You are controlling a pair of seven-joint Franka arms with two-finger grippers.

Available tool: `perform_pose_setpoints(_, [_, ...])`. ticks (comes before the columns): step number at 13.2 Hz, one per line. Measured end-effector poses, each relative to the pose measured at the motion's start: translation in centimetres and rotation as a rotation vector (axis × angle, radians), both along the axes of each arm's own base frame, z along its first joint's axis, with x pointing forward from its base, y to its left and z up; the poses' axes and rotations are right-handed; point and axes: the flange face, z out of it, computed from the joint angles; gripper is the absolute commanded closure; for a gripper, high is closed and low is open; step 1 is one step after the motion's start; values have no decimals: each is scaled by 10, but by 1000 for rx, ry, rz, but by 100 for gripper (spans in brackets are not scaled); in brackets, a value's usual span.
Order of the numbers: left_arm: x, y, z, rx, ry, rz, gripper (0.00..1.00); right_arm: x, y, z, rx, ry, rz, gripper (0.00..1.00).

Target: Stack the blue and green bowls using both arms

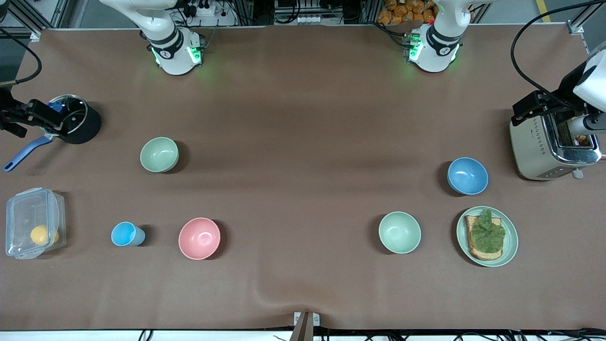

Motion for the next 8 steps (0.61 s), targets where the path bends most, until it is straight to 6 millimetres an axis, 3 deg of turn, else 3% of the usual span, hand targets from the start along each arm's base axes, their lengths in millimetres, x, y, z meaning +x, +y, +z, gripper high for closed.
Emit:
perform_pose_setpoints(6, [1,6,-1,0,3,11,0,0,0,0,0,1,0,0])
perform_pose_setpoints(8, [8,16,-17,-1,34,28,0,0,0,-2,0,6,0,0])
